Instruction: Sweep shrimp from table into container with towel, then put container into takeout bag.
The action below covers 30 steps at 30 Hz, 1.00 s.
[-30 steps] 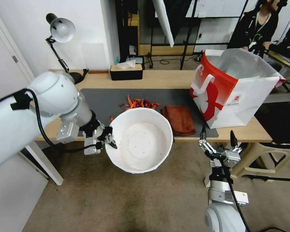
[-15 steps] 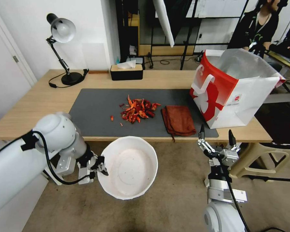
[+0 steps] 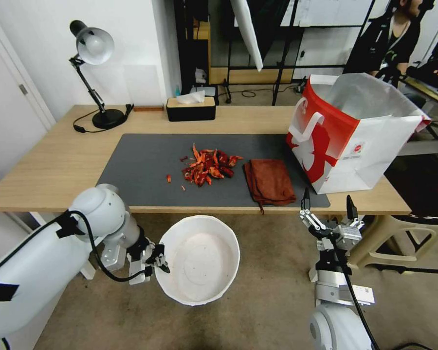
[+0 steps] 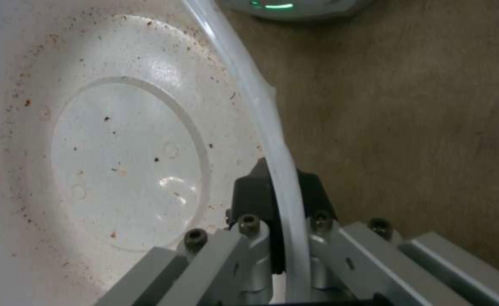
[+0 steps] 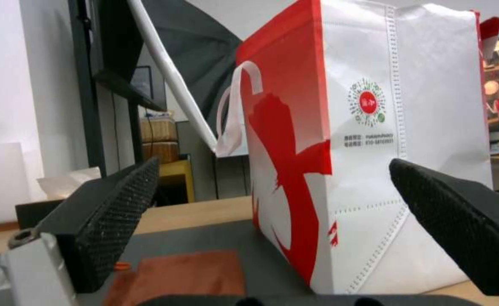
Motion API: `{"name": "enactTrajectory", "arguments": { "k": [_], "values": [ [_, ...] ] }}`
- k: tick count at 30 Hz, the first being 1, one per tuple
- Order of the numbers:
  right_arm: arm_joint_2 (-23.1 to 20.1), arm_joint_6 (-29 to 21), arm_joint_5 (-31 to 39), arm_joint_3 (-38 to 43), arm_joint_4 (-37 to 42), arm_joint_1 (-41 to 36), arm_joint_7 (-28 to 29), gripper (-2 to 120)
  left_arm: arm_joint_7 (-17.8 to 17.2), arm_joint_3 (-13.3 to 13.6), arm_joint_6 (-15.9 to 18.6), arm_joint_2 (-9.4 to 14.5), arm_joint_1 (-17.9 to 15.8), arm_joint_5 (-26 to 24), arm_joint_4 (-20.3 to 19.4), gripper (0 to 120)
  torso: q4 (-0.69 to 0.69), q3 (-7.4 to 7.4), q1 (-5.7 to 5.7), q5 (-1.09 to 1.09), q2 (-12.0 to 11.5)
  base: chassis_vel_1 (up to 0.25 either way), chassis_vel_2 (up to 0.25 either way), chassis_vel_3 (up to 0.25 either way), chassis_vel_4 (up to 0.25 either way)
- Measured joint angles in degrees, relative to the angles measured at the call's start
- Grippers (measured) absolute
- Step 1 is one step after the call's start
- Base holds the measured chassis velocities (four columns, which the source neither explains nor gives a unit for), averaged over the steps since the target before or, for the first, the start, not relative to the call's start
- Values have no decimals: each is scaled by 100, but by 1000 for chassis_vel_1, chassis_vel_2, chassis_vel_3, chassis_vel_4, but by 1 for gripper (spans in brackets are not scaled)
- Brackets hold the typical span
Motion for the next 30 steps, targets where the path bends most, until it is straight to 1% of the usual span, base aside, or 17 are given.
{"name": "enactTrajectory", "arguments": {
  "k": [2, 4, 5, 8, 12, 14, 18, 20, 21, 22, 24, 25, 30],
  "values": [
    [-14, -7, 19, 4, 0, 20, 4, 100, 0, 66, -15, -116, -30, 101, 93, 0, 1, 0, 0, 0, 0, 0, 0, 0, 0],
    [-27, -22, 46, 11, 3, 35, 6, 100, 0, 169, -16, -267, -137, 251, 230, 0, -2, 1, 0, 1, 0, 0, 0, 0, 0],
    [-27, -22, 46, 11, 3, 35, 6, 100, 0, 169, -16, -267, -137, 251, 230, 0, -2, 1, 0, 1, 0, 0, 0, 0, 0],
    [-50, -45, 78, 20, 17, 48, 10, 100, -1, 285, -16, -388, -231, 378, 389, 0, -1, 0, 0, 1, -1, 0, 0, 0, 0],
    [-59, -48, 93, 23, 21, 55, 13, 100, -1, 321, -15, -456, -235, 430, 494, 0, 0, 1, 0, 0, -1, 0, 0, 0, 0],
    [-71, -53, 110, 25, 22, 69, 19, 100, -1, 339, -13, -572, -180, 513, 603, 0, 0, 1, 0, -1, -1, 0, 0, 0, 0],
    [-76, -73, 115, 22, 21, 82, 24, 100, -1, 354, -12, -650, -166, 576, 683, 0, 0, 0, 0, 0, -1, 0, 0, 0, 0],
    [-85, -98, 122, 15, 21, 106, 29, 100, -1, 370, -11, -751, -227, 633, 841, 0, 0, 0, 0, 1, -1, 0, 0, 0, 0],
    [-107, -117, 128, 8, 4, 141, 33, 100, -1, 405, -9, -891, -372, 689, 1138, 0, -1, 0, 0, 0, -1, 0, 0, 0, 0],
    [-107, -117, 128, 8, 4, 141, 33, 100, -1, 405, -9, -891, -372, 689, 1138, 0, -1, 0, 0, 0, -1, 0, 0, 0, 0],
    [-111, -137, 137, 6, 0, 161, 36, 100, -1, 438, -8, -1014, -466, 765, 1328, 0, -1, 0, 0, 0, -1, 0, 0, 0, 0],
    [-111, -137, 137, 6, 0, 161, 36, 100, -1, 438, -8, -1014, -466, 765, 1328, 0, -1, 0, 0, 0, -1, 0, 0, 0, 0],
    [-120, -148, 141, 9, -11, 165, 36, 100, -1, 549, -6, -1191, -536, 853, 1452, 0, 0, 0, 0, 0, -1, 0, 0, 0, 0]
  ]
}}
